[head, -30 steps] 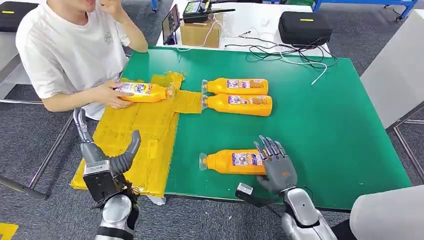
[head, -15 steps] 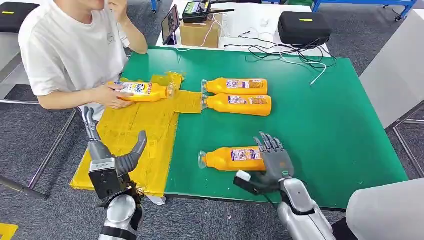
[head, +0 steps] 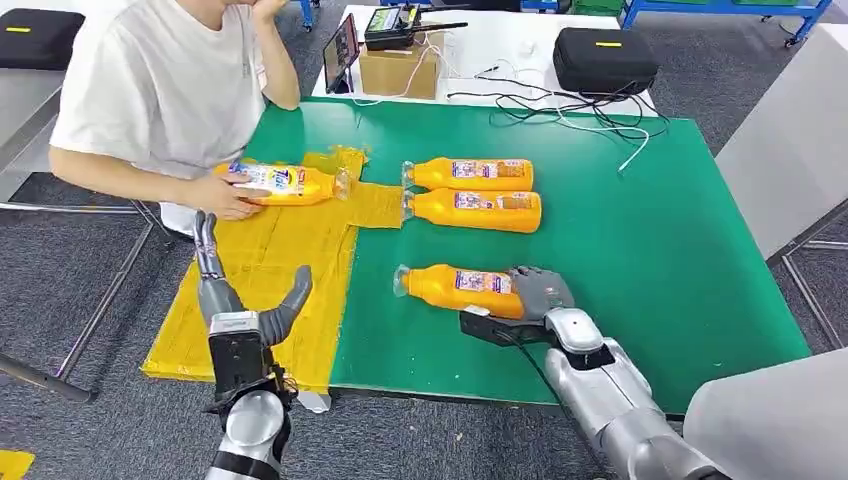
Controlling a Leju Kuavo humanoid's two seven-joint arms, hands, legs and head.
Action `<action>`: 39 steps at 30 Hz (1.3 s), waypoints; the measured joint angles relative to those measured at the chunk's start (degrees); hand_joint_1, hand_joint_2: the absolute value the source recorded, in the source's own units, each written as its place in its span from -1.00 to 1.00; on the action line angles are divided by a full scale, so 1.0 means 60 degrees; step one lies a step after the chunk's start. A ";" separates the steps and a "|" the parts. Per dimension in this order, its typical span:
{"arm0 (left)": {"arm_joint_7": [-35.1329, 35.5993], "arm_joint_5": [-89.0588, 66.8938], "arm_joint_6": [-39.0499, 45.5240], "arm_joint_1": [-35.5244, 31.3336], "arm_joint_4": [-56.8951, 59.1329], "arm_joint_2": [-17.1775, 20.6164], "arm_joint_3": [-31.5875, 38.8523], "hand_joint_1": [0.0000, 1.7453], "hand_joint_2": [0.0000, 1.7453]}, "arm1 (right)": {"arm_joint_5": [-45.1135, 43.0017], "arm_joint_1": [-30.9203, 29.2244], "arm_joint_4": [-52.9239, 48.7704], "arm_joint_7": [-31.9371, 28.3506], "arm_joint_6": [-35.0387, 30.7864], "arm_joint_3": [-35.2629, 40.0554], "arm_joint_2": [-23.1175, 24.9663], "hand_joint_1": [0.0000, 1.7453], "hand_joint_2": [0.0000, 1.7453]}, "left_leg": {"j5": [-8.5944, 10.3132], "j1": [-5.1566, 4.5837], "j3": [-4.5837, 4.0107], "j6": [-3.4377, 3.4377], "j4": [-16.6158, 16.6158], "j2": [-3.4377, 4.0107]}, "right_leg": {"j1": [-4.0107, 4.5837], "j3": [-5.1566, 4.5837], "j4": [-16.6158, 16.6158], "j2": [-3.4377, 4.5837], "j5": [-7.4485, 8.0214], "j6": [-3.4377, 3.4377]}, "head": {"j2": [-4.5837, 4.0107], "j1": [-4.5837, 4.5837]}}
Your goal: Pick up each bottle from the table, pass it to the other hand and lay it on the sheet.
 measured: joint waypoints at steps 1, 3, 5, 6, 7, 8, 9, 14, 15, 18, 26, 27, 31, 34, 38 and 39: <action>0.0011 -0.0022 0.0000 -0.0006 0.0011 0.0000 -0.0019 -1.00 1.00 | -0.0004 -0.0028 0.0037 0.0041 0.0007 0.0033 0.0007 1.00 1.00 | 0.0000 0.0000 0.0002 0.0000 0.0000 0.0000 | 0.0000 0.0002 0.0000 0.0000 0.0000 0.0000 | 0.0000 -0.0003; 0.0047 -0.0029 0.0000 -0.0015 0.0037 0.0000 -0.0051 -1.00 1.00 | -0.0127 -0.0078 0.0116 0.0051 0.0011 0.0102 0.0025 1.00 1.00 | 0.0001 0.0000 0.0007 0.0000 0.0000 0.0000 | 0.0000 0.0006 0.0000 0.0000 0.0000 0.0000 | 0.0000 0.0000; 0.0055 -0.0026 0.0000 -0.0032 0.0069 0.0000 -0.0116 -1.00 1.00 | -0.0287 -0.0100 0.0157 -0.0039 0.0007 0.0117 0.0029 1.00 1.00 | 0.0000 0.0000 0.0007 0.0000 0.0000 0.0000 | 0.0001 0.0010 0.0000 0.0000 0.0000 0.0000 | 0.0004 -0.0003; 0.0055 -0.0026 0.0000 -0.0038 0.0084 0.0000 -0.0142 -1.00 1.00 | -0.0383 -0.0114 0.0182 -0.0124 -0.0004 0.0124 0.0029 1.00 1.00 | 0.0000 0.0000 0.0007 0.0000 0.0000 0.0000 | 0.0000 0.0010 0.0000 0.0000 0.0000 0.0000 | 0.0000 0.0000; 0.0055 0.0000 0.0000 -0.0043 0.0099 0.0000 -0.0175 -1.00 1.00 | -0.0609 -0.0120 0.0211 -0.0361 -0.0018 0.0139 0.0036 1.00 1.00 | 0.0000 0.0000 0.0007 0.0000 0.0000 0.0001 | 0.0000 0.0009 0.0000 0.0000 0.0000 0.0000 | 0.0000 -0.0003; 0.0033 0.0099 0.0000 -0.0050 0.0109 0.0004 -0.0212 -1.00 1.00 | -0.1139 -0.0114 0.0211 -0.0901 -0.0044 0.0139 0.0066 1.00 1.00 | 0.0000 0.0001 0.0008 0.0000 0.0000 0.0001 | 0.0000 0.0009 0.0000 0.0000 0.0000 0.0000 | 0.0004 -0.0003; -0.0011 0.0204 0.0000 -0.0055 0.0109 0.0011 -0.0274 -1.00 1.00 | -0.1777 -0.0106 0.0204 -0.1521 -0.0066 0.0106 0.0084 1.00 1.00 | 0.0000 0.0001 0.0008 0.0000 0.0000 0.0001 | 0.0001 0.0009 0.0000 0.0000 0.0000 0.0000 | 0.0000 0.0000; 0.0228 0.0999 -0.0025 -0.0093 0.0149 0.0029 -0.0688 -1.00 1.00 | -0.4321 0.1049 -0.0788 -0.3572 -0.1716 -0.0287 0.0393 1.00 1.00 | -0.0003 0.0003 -0.0014 -0.0001 0.0001 0.0006 | 0.0004 -0.0011 0.0001 0.0019 0.0001 0.0002 | 0.0000 0.0000; 0.0393 0.1565 -0.0033 -0.0141 0.0222 0.0087 -0.0956 -1.00 1.00 | -0.4716 0.1460 -0.1189 -0.3830 -0.2222 -0.0390 0.0563 1.00 1.00 | -0.0001 0.0003 -0.0033 -0.0003 0.0002 -0.0016 | 0.0005 -0.0025 0.0002 0.0011 0.0000 0.0004 | 0.0004 -0.0007; 0.0059 0.3565 -0.0036 -0.0289 0.0753 0.0292 -0.1951 -1.00 1.00 | -0.6093 0.2536 -0.2828 -0.4695 -0.3696 -0.0783 0.0990 1.00 1.00 | 0.0004 0.0018 -0.0093 -0.0008 -0.0001 -0.0058 | 0.0017 -0.0062 0.0009 -0.0030 -0.0004 0.0003 | 0.0004 -0.0007; -0.0306 0.5831 -0.0597 -0.0356 0.0922 0.0790 -0.3817 -1.00 1.00 | -0.8205 0.3747 -0.5188 -0.6412 -0.5651 -0.1348 0.1505 1.00 1.00 | 0.0002 -0.0002 -0.0128 -0.0006 -0.0001 -0.0043 | -0.0004 -0.0092 0.0004 -0.0025 -0.0004 0.0004 | 0.0000 0.0004; -0.0339 0.5953 -0.0608 -0.0321 0.0830 0.0856 -0.3957 -1.00 1.00 | -0.8343 0.3820 -0.5429 -0.6564 -0.5858 -0.1395 0.1556 1.00 1.00 | 0.0002 -0.0003 -0.0128 -0.0005 0.0000 -0.0045 | -0.0004 -0.0092 0.0003 -0.0025 -0.0004 0.0004 | 0.0000 0.0004; -0.0499 0.6266 -0.0809 -0.0167 0.0379 0.1111 -0.4456 -1.00 1.00 | -0.8623 0.4009 -0.6098 -0.7008 -0.6109 -0.1599 0.1749 1.00 1.00 | 0.0002 -0.0002 -0.0126 -0.0005 0.0000 -0.0044 | -0.0002 -0.0093 0.0003 -0.0025 -0.0004 0.0004 | 0.0000 0.0000; -0.0656 0.6324 -0.1145 -0.0092 0.0120 0.1282 -0.4700 -1.00 1.00 | -0.8809 0.4078 -0.6393 -0.7191 -0.6113 -0.1708 0.1843 1.00 1.00 | 0.0003 0.0001 -0.0126 -0.0006 -0.0001 -0.0046 | 0.0000 -0.0093 0.0004 -0.0025 -0.0004 0.0003 | 0.0003 0.0004; -0.0543 0.6575 -0.2762 0.0145 -0.0418 0.1581 -0.5165 -1.00 1.00 | -0.9060 0.4104 -0.6626 -0.6973 -0.5790 -0.1650 0.1862 1.00 1.00 | 0.0003 0.0002 -0.0125 -0.0006 -0.0003 -0.0041 | 0.0000 -0.0093 0.0005 -0.0024 -0.0004 0.0003 | 0.0000 0.0000; -0.0469 0.6615 -0.3094 0.0188 -0.0518 0.1665 -0.5250 -1.00 1.00 | -0.9031 0.4106 -0.6630 -0.6880 -0.5620 -0.1595 0.1847 1.00 1.00 | 0.0003 0.0002 -0.0126 -0.0006 -0.0003 -0.0042 | -0.0001 -0.0093 0.0005 -0.0024 -0.0004 0.0003 | 0.0004 0.0004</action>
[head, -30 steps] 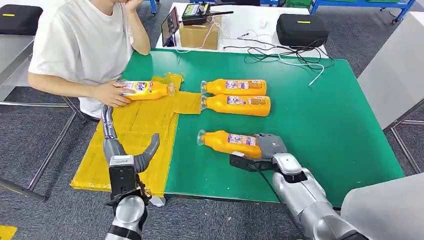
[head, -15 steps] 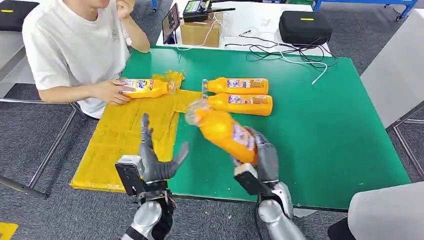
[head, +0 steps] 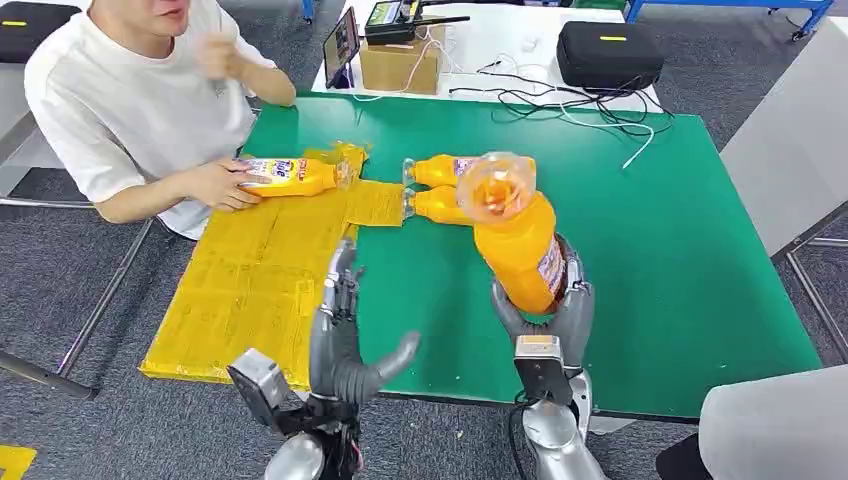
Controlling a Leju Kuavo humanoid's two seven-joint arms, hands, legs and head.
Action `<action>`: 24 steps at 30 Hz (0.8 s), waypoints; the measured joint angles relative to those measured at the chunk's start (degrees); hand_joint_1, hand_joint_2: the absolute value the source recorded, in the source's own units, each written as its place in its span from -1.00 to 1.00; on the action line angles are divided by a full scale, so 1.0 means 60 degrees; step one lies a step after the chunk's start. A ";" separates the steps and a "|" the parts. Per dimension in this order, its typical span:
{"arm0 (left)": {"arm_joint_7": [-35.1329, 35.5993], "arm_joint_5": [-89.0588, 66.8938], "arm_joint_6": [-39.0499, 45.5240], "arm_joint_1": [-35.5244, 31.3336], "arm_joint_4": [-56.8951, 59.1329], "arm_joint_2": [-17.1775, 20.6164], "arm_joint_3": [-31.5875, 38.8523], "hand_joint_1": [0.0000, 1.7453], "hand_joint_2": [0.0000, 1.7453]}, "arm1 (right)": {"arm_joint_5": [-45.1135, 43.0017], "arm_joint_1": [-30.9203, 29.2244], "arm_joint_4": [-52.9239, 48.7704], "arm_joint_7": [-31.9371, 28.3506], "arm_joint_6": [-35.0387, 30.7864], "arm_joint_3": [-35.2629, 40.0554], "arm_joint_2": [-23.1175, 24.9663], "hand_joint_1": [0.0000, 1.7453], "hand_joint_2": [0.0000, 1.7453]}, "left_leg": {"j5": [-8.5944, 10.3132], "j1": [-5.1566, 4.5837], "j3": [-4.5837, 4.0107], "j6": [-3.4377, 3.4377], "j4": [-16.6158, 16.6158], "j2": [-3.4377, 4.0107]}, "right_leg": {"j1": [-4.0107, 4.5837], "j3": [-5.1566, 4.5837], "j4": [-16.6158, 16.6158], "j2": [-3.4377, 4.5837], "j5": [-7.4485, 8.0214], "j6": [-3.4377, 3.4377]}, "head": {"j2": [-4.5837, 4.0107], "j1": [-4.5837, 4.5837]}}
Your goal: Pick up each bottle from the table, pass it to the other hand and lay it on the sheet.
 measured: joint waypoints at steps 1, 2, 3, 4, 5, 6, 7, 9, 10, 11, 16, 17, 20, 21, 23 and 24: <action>0.0139 0.0113 -0.0390 -0.0005 -0.0087 0.0058 -0.0058 -1.00 1.00 | 0.0124 0.0002 0.0004 0.0073 0.0226 0.0113 -0.0026 1.00 1.00 | 0.0000 0.0000 -0.0002 0.0000 -0.0001 -0.0003 | 0.0000 0.0001 0.0000 -0.0001 0.0000 0.0000 | -0.0004 -0.0004; 0.0328 0.0314 -0.0860 -0.0016 -0.0142 0.0105 -0.0112 -1.00 1.00 | 0.0380 0.0005 0.0011 0.0116 0.0435 0.0270 -0.0047 1.00 1.00 | 0.0000 0.0000 -0.0002 0.0000 -0.0001 -0.0003 | 0.0000 0.0001 0.0000 -0.0001 0.0000 0.0000 | -0.0004 0.0000; 0.0499 0.0445 -0.1275 -0.0028 -0.0149 0.0127 -0.0138 -1.00 1.00 | 0.0631 0.0005 0.0029 0.0164 0.0561 0.0441 -0.0066 1.00 1.00 | 0.0000 0.0000 -0.0002 0.0000 -0.0001 -0.0003 | 0.0000 0.0001 0.0000 -0.0001 0.0000 0.0000 | -0.0004 0.0000; 0.0633 0.0585 -0.1642 -0.0032 -0.0149 0.0160 -0.0163 -1.00 1.00 | 0.0876 0.0009 0.0069 0.0228 0.0672 0.0643 -0.0073 1.00 1.00 | 0.0000 0.0000 -0.0002 0.0000 -0.0001 -0.0002 | 0.0000 0.0001 0.0000 0.0000 0.0000 0.0000 | -0.0004 0.0000; 0.0718 0.0681 -0.1912 0.0006 -0.0167 0.0196 -0.0182 -1.00 1.00 | 0.1019 0.0013 0.0123 0.0265 0.0728 0.0838 -0.0080 1.00 1.00 | 0.0000 0.0000 0.0000 0.0000 -0.0001 -0.0001 | 0.0000 0.0000 0.0000 0.0000 0.0000 0.0000 | 0.0000 0.0000; 0.0783 0.0717 -0.2064 0.0051 -0.0178 0.0237 -0.0185 -1.00 1.00 | 0.1089 0.0017 0.0179 0.0280 0.0750 0.0988 -0.0087 1.00 1.00 | 0.0000 0.0000 -0.0001 0.0000 -0.0001 -0.0002 | 0.0000 -0.0002 0.0000 0.0000 0.0000 0.0000 | -0.0004 -0.0007; 0.0844 0.0790 -0.2209 0.0091 -0.0178 0.0269 -0.0185 -1.00 1.00 | 0.1212 0.0017 0.0247 0.0323 0.0822 0.1164 -0.0098 1.00 1.00 | 0.0000 0.0001 -0.0001 0.0000 -0.0001 -0.0004 | 0.0001 -0.0002 0.0000 -0.0002 0.0000 0.0000 | -0.0004 0.0000; 0.0914 0.0827 -0.2348 0.0139 -0.0182 0.0299 -0.0178 -1.00 1.00 | 0.1377 0.0018 0.0375 0.0382 0.0899 0.1443 -0.0117 1.00 1.00 | 0.0000 0.0001 -0.0001 0.0000 -0.0001 -0.0005 | 0.0001 -0.0002 0.0000 -0.0002 -0.0001 0.0000 | -0.0004 -0.0004; 0.0921 0.0871 -0.2381 0.0159 -0.0189 0.0309 -0.0174 -1.00 1.00 | 0.1399 0.0023 0.0419 0.0419 0.0913 0.1556 -0.0117 1.00 1.00 | 0.0000 0.0001 -0.0002 0.0000 -0.0002 -0.0004 | 0.0000 -0.0002 0.0000 -0.0002 -0.0001 0.0000 | -0.0004 -0.0004; 0.0932 0.0885 -0.2392 0.0179 -0.0200 0.0324 -0.0167 -1.00 1.00 | 0.1417 0.0023 0.0463 0.0444 0.0917 0.1625 -0.0127 1.00 1.00 | 0.0000 0.0001 -0.0002 0.0000 -0.0002 -0.0004 | 0.0000 -0.0001 0.0000 -0.0002 -0.0001 0.0000 | -0.0004 0.0000; 0.0950 0.0735 -0.2063 0.0211 -0.0204 0.0335 -0.0131 -1.00 1.00 | 0.1501 0.0022 0.0652 0.0604 0.1282 0.2055 -0.0142 1.00 1.00 | 0.0000 0.0000 -0.0002 0.0000 -0.0001 -0.0003 | 0.0000 0.0000 0.0000 -0.0001 0.0000 0.0000 | -0.0004 -0.0004; 0.0932 0.0681 -0.1837 0.0205 -0.0204 0.0331 -0.0123 -1.00 1.00 | 0.1541 0.0021 0.0700 0.0652 0.1332 0.2193 -0.0142 1.00 1.00 | 0.0000 0.0001 -0.0001 0.0000 -0.0001 -0.0004 | 0.0000 0.0000 0.0000 -0.0001 0.0000 0.0000 | -0.0004 -0.0004; 0.0834 0.0575 -0.1155 0.0127 -0.0203 0.0313 -0.0083 -1.00 1.00 | 0.1541 0.0006 0.0838 0.0765 0.1486 0.2591 -0.0135 1.00 1.00 | 0.0000 0.0002 -0.0001 0.0000 -0.0002 -0.0003 | 0.0002 -0.0001 0.0000 -0.0001 0.0000 0.0000 | -0.0004 -0.0004; 0.0787 0.0561 -0.0899 0.0106 -0.0193 0.0298 -0.0080 -1.00 1.00 | 0.1541 -0.0008 0.0892 0.0765 0.1569 0.2833 -0.0109 1.00 1.00 | 0.0000 0.0002 -0.0001 0.0000 -0.0002 0.0004 | 0.0002 -0.0005 0.0000 0.0000 0.0000 0.0000 | -0.0004 0.0000; 0.0652 0.0517 -0.0650 0.0063 -0.0196 0.0284 -0.0080 -1.00 1.00 | 0.1519 -0.0019 0.0973 0.0779 0.1653 0.3166 -0.0065 1.00 1.00 | 0.0000 0.0003 -0.0001 -0.0001 -0.0001 -0.0001 | 0.0002 -0.0005 0.0000 -0.0001 -0.0001 0.0000 | 0.0000 -0.0004; 0.0608 0.0499 -0.0552 0.0054 -0.0200 0.0266 -0.0069 -1.00 1.00 | 0.1464 -0.0054 0.1013 0.0808 0.1696 0.3285 -0.0058 1.00 1.00 | 0.0001 0.0004 -0.0001 -0.0001 -0.0002 -0.0005 | 0.0002 -0.0006 0.0000 -0.0002 -0.0001 -0.0001 | -0.0004 0.0000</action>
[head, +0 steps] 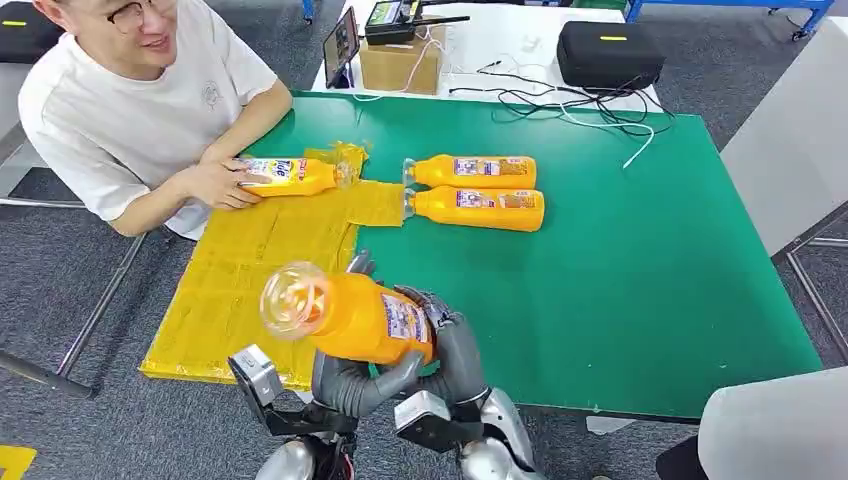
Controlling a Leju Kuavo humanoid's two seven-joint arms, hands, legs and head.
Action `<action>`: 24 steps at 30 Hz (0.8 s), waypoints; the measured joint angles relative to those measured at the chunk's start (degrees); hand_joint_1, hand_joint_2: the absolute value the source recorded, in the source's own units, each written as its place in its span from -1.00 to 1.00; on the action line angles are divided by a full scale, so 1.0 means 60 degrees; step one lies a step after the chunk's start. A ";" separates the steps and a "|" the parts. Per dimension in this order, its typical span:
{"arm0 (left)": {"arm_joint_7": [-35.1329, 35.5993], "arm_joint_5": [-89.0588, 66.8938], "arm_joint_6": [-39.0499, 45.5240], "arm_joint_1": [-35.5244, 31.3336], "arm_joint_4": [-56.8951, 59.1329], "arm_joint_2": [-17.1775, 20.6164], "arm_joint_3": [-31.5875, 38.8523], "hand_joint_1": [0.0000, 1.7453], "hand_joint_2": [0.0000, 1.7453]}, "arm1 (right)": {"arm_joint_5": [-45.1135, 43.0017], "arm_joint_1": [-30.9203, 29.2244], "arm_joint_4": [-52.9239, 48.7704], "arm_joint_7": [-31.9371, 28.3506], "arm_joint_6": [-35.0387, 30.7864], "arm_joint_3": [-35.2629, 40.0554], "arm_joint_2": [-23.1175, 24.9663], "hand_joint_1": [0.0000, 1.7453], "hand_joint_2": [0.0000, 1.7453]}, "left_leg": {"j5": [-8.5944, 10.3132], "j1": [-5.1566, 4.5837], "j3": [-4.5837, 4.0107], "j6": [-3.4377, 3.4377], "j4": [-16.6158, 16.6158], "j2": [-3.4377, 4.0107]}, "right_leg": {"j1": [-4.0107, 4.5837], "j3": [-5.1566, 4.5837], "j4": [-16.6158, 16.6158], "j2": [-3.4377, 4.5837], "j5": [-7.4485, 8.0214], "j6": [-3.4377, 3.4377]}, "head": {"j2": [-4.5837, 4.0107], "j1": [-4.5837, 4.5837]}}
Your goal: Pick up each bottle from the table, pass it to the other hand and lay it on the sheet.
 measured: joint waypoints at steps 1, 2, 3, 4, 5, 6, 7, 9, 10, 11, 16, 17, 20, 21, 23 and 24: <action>-0.0019 0.0000 0.0066 -0.0001 -0.0007 0.0000 0.0022 -1.00 1.00 | -0.0106 -0.0027 0.0026 0.0022 0.0081 0.0074 0.0007 1.00 1.00 | 0.0000 0.0000 0.0000 0.0000 0.0000 0.0001 | 0.0000 0.0001 0.0000 0.0001 0.0000 0.0000 | 0.0000 0.0000; -0.0019 0.0007 0.0095 0.0003 -0.0029 0.0000 0.0051 -1.00 1.00 | -0.0244 -0.0041 0.0047 0.0058 0.0171 0.0164 0.0015 1.00 1.00 | 0.0000 0.0000 0.0000 0.0000 0.0000 0.0006 | -0.0001 0.0001 0.0000 0.0002 0.0000 0.0000 | 0.0000 0.0000; -0.0022 0.0022 0.0113 0.0005 -0.0036 0.0000 0.0069 -1.00 1.00 | -0.0299 -0.0057 0.0062 0.0066 0.0208 0.0230 0.0015 1.00 1.00 | 0.0000 -0.0001 0.0000 0.0000 0.0000 0.0007 | -0.0001 0.0000 0.0000 0.0002 0.0000 0.0000 | 0.0000 -0.0004; -0.0030 0.0033 0.0124 0.0005 -0.0055 0.0000 0.0095 -1.00 1.00 | -0.0328 -0.0074 0.0080 0.0066 0.0219 0.0285 0.0015 1.00 1.00 | 0.0000 -0.0001 0.0000 0.0000 0.0000 0.0006 | -0.0002 0.0001 0.0000 0.0003 0.0000 0.0000 | 0.0004 0.0000; -0.0030 0.0033 0.0131 0.0008 -0.0065 0.0000 0.0116 -1.00 1.00 | -0.0346 -0.0095 0.0098 0.0066 0.0223 0.0317 0.0015 1.00 1.00 | 0.0000 -0.0001 0.0000 0.0000 0.0000 0.0004 | -0.0002 0.0001 -0.0001 0.0002 0.0000 0.0000 | 0.0000 0.0000; -0.0033 0.0033 0.0131 0.0013 -0.0073 0.0000 0.0128 -1.00 1.00 | -0.0354 -0.0123 0.0113 0.0069 0.0223 0.0343 0.0015 1.00 1.00 | 0.0000 -0.0002 0.0000 0.0000 0.0000 0.0004 | -0.0002 0.0002 -0.0001 0.0002 0.0000 0.0000 | 0.0000 0.0000; -0.0033 0.0055 0.0131 0.0017 -0.0084 0.0000 0.0142 -1.00 1.00 | -0.0357 -0.0139 0.0131 0.0069 0.0223 0.0372 0.0015 1.00 1.00 | 0.0000 -0.0002 0.0000 0.0000 0.0000 0.0004 | -0.0002 0.0002 0.0000 0.0002 0.0000 0.0000 | 0.0000 0.0000; -0.0040 0.0073 0.0131 0.0019 -0.0087 0.0000 0.0157 -1.00 1.00 | -0.0365 -0.0171 0.0153 0.0069 0.0222 0.0401 0.0015 1.00 1.00 | 0.0000 -0.0003 0.0000 0.0000 0.0001 0.0005 | -0.0003 0.0002 0.0000 0.0002 0.0000 0.0000 | 0.0000 0.0000; -0.0044 0.0073 0.0131 0.0020 -0.0087 0.0000 0.0160 -1.00 1.00 | -0.0365 -0.0179 0.0164 0.0069 0.0223 0.0408 0.0015 1.00 1.00 | 0.0000 -0.0002 0.0000 0.0000 0.0001 0.0004 | -0.0002 0.0002 -0.0001 0.0002 0.0000 0.0000 | 0.0000 0.0000; -0.0044 0.0073 0.0131 0.0023 -0.0087 0.0000 0.0164 -1.00 1.00 | -0.0368 -0.0186 0.0171 0.0069 0.0223 0.0412 0.0015 1.00 1.00 | 0.0000 -0.0003 0.0000 0.0000 0.0001 0.0004 | -0.0002 0.0001 0.0000 0.0002 0.0000 0.0000 | 0.0004 0.0000; -0.0307 0.0099 0.0066 0.0072 -0.0128 0.0000 0.0211 0.60 1.00 | -0.0394 -0.0268 0.0197 0.0069 0.0376 0.0481 0.0004 1.00 1.00 | 0.0000 -0.0001 0.0000 0.0000 0.0001 0.0008 | -0.0001 -0.0002 0.0000 0.0003 0.0000 0.0000 | 0.0000 -0.0004; -0.0314 0.0197 -0.0044 0.0093 -0.0179 0.0000 0.0237 0.74 1.00 | -0.0463 -0.0306 0.0197 0.0069 0.0525 0.0492 -0.0007 0.90 1.00 | 0.0000 -0.0001 0.0000 0.0000 0.0001 0.0007 | -0.0001 -0.0002 0.0000 0.0004 0.0000 0.0000 | 0.0000 0.0000; -0.0076 0.0770 -0.0710 0.0160 -0.0262 0.0010 0.0385 1.00 1.00 | -0.0532 -0.0404 0.0200 0.0066 0.0832 0.0499 -0.0083 -0.52 1.00 | 0.0000 -0.0001 0.0000 0.0000 0.0001 0.0008 | -0.0001 -0.0002 0.0000 0.0005 0.0000 0.0000 | 0.0000 -0.0004; 0.0095 0.1072 -0.1113 0.0183 -0.0262 0.0018 0.0456 1.00 1.00 | -0.0536 -0.0408 0.0200 0.0040 0.0926 0.0499 -0.0124 -0.90 1.00 | 0.0000 -0.0001 0.0000 0.0000 0.0001 0.0007 | -0.0001 -0.0001 0.0000 0.0005 0.0000 0.0000 | 0.0004 0.0000; 0.0254 0.1689 -0.2139 0.0234 -0.0262 0.0115 0.0651 1.00 1.00 | -0.0597 -0.0426 0.0200 -0.0029 0.1230 0.0514 -0.0211 -1.00 1.00 | 0.0000 -0.0001 0.0001 0.0000 0.0001 0.0010 | -0.0002 -0.0001 0.0000 0.0008 0.0001 0.0000 | 0.0003 -0.0003; 0.0280 0.1862 -0.2566 0.0271 -0.0262 0.0153 0.0758 1.00 1.00 | -0.0645 -0.0426 0.0200 -0.0062 0.1444 0.0518 -0.0248 -1.00 1.00 | 0.0000 -0.0001 0.0001 0.0000 0.0001 0.0011 | -0.0002 -0.0001 0.0000 0.0013 0.0001 0.0000 | 0.0000 -0.0004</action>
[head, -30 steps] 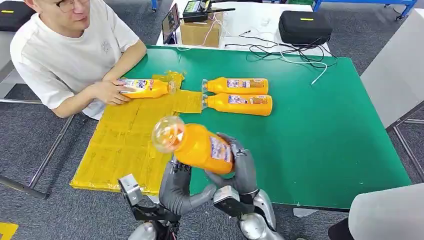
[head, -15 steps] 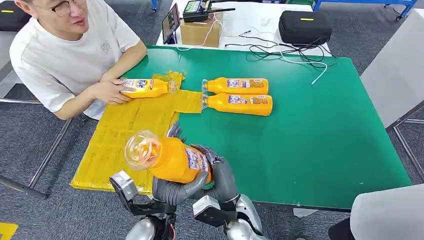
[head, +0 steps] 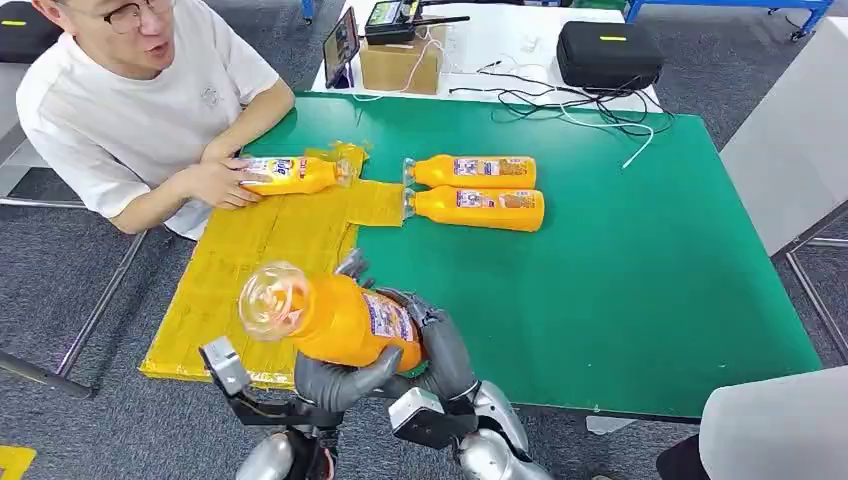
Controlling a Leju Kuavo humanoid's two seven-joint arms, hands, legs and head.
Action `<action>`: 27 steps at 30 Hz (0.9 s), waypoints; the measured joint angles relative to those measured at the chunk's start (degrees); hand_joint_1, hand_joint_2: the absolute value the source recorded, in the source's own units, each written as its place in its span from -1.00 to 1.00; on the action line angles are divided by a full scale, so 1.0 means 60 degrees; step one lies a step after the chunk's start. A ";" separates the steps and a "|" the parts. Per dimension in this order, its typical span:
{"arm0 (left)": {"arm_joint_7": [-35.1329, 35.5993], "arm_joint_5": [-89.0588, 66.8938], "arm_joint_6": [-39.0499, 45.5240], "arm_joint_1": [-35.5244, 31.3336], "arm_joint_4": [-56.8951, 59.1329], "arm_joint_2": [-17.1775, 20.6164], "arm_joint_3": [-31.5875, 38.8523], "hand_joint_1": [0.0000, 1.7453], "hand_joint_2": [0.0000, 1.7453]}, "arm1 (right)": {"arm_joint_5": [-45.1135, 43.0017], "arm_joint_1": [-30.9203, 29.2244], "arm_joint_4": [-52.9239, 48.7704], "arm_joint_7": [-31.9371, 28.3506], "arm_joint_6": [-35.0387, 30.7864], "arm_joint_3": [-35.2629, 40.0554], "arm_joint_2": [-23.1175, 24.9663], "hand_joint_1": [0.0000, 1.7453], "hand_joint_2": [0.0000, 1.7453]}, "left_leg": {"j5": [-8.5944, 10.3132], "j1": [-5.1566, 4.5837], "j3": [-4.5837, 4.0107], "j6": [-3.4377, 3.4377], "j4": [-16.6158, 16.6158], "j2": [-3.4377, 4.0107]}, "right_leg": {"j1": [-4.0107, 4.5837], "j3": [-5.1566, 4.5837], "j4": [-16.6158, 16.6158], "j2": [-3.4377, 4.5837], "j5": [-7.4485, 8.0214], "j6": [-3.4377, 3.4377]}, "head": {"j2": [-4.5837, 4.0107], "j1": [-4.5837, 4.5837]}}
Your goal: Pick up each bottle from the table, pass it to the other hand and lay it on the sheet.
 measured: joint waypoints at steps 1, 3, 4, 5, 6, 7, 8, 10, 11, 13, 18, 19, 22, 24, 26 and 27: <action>0.0015 0.0058 -0.0335 0.0033 0.0000 0.0007 0.0080 1.00 1.00 | -0.0029 0.0012 0.0000 -0.0022 0.0226 0.0004 -0.0029 -1.00 1.00 | 0.0000 0.0000 0.0000 0.0000 0.0000 -0.0001 | 0.0000 -0.0001 0.0000 0.0000 0.0000 0.0000 | 0.0000 0.0000; 0.0055 0.0094 -0.0834 0.0073 0.0000 0.0022 0.0200 1.00 1.00 | -0.0062 0.0000 -0.0004 -0.0029 0.0510 0.0004 -0.0073 -1.00 1.00 | 0.0000 0.0000 0.0000 0.0000 0.0000 -0.0002 | -0.0001 -0.0001 0.0000 0.0000 0.0000 0.0000 | 0.0000 0.0000; 0.0055 0.0094 -0.1083 0.0098 0.0000 0.0025 0.0258 1.00 1.00 | -0.0076 -0.0002 0.0000 -0.0029 0.0622 -0.0004 -0.0098 -1.00 1.00 | 0.0000 0.0000 0.0000 0.0000 0.0000 0.0000 | 0.0000 -0.0002 0.0000 0.0001 0.0000 0.0000 | 0.0000 0.0000; 0.0055 0.0094 -0.1281 0.0125 0.0000 0.0025 0.0302 1.00 1.00 | -0.0080 -0.0004 -0.0004 -0.0029 0.0688 -0.0007 -0.0124 -1.00 1.00 | 0.0000 0.0000 0.0000 0.0000 0.0000 0.0002 | 0.0000 -0.0002 0.0000 0.0003 0.0000 0.0000 | 0.0000 0.0007; 0.0044 0.0098 -0.1476 0.0155 0.0000 0.0040 0.0342 1.00 1.00 | -0.0084 -0.0006 -0.0007 -0.0029 0.0749 -0.0007 -0.0138 -1.00 1.00 | 0.0000 -0.0001 0.0000 0.0000 0.0000 0.0003 | -0.0001 -0.0004 0.0000 0.0003 0.0000 0.0000 | 0.0003 0.0000; 0.0014 0.0098 -0.1642 0.0180 0.0004 0.0047 0.0379 1.00 1.00 | -0.0084 -0.0005 -0.0015 -0.0029 0.0804 -0.0011 -0.0157 -1.00 1.00 | 0.0000 -0.0001 0.0000 0.0000 0.0000 0.0002 | 0.0000 -0.0006 -0.0001 0.0003 0.0000 0.0000 | 0.0000 0.0007; -0.0007 0.0079 -0.1762 0.0197 0.0011 0.0051 0.0422 1.00 1.00 | -0.0080 -0.0008 -0.0026 -0.0029 0.0852 -0.0011 -0.0160 -1.00 1.00 | 0.0000 -0.0001 -0.0001 0.0000 0.0000 0.0002 | 0.0000 -0.0005 -0.0001 0.0003 0.0000 0.0000 | 0.0000 0.0000; -0.0036 0.0007 -0.1954 0.0202 0.0040 0.0065 0.0491 1.00 1.00 | -0.0073 -0.0008 -0.0051 -0.0029 0.0935 -0.0033 -0.0160 -1.00 1.00 | 0.0000 0.0000 -0.0001 0.0000 0.0000 0.0002 | 0.0000 -0.0005 -0.0001 0.0003 0.0000 0.0000 | 0.0000 0.0000; -0.0044 -0.0025 -0.2002 0.0202 0.0054 0.0065 0.0506 1.00 1.00 | -0.0055 -0.0007 -0.0058 -0.0032 0.0950 -0.0036 -0.0164 -1.00 1.00 | 0.0000 0.0000 0.0000 0.0000 0.0000 0.0003 | 0.0000 -0.0006 -0.0001 0.0003 0.0000 0.0000 | 0.0000 0.0000; -0.0062 -0.0121 -0.2090 0.0199 0.0106 0.0065 0.0539 1.00 1.00 | 0.0015 -0.0004 -0.0084 -0.0029 0.0965 -0.0047 -0.0182 -1.00 1.00 | 0.0000 0.0000 0.0000 0.0000 0.0000 0.0003 | 0.0000 -0.0005 0.0000 0.0003 0.0000 0.0000 | 0.0000 0.0004; -0.0098 -0.0306 -0.2159 0.0192 0.0211 0.0065 0.0568 1.00 1.00 | 0.0040 0.0042 -0.0131 -0.0011 0.0986 -0.0062 -0.0215 -1.00 1.00 | 0.0000 0.0000 0.0000 0.0000 0.0000 0.0003 | 0.0000 -0.0005 0.0000 0.0003 0.0000 0.0000 | 0.0000 0.0004; -0.0098 -0.0314 -0.2159 0.0192 0.0218 0.0065 0.0568 1.00 1.00 | 0.0040 0.0045 -0.0131 -0.0007 0.0986 -0.0066 -0.0215 -1.00 1.00 | 0.0000 0.0000 0.0000 0.0000 0.0000 0.0003 | 0.0000 -0.0005 0.0000 0.0004 0.0000 0.0000 | 0.0003 0.0000; -0.0098 -0.0321 -0.2159 0.0185 0.0237 0.0065 0.0568 1.00 1.00 | 0.0048 0.0051 -0.0146 0.0007 0.0994 -0.0066 -0.0215 -1.00 -1.00 | 0.0000 0.0000 0.0000 0.0000 0.0000 0.0002 | 0.0000 -0.0005 0.0000 0.0003 0.0000 0.0000 | 0.0004 0.0000; -0.0091 -0.0390 -0.2155 0.0185 0.0273 0.0065 0.0568 1.00 1.00 | 0.0087 0.0069 -0.0153 0.0051 0.0994 -0.0069 -0.0218 -1.00 -1.00 | 0.0000 0.0000 0.0000 0.0000 0.0000 0.0003 | 0.0000 -0.0006 -0.0001 0.0003 0.0000 0.0000 | 0.0000 0.0004; -0.0080 -0.0427 -0.2148 0.0186 0.0302 0.0065 0.0575 1.00 1.00 | 0.0157 0.0096 -0.0164 0.0120 0.0994 -0.0084 -0.0215 -1.00 -1.00 | 0.0000 0.0000 0.0000 0.0000 0.0000 0.0003 | 0.0000 -0.0006 -0.0001 0.0003 0.0000 0.0000 | 0.0000 0.0000; -0.0077 -0.0438 -0.2144 0.0185 0.0339 0.0065 0.0586 1.00 1.00 | 0.0204 0.0106 -0.0179 0.0157 0.0990 -0.0098 -0.0218 -1.00 -1.00 | 0.0000 0.0000 0.0000 0.0000 0.0000 0.0003 | 0.0000 -0.0006 -0.0001 0.0003 0.0000 0.0000 | 0.0000 0.0004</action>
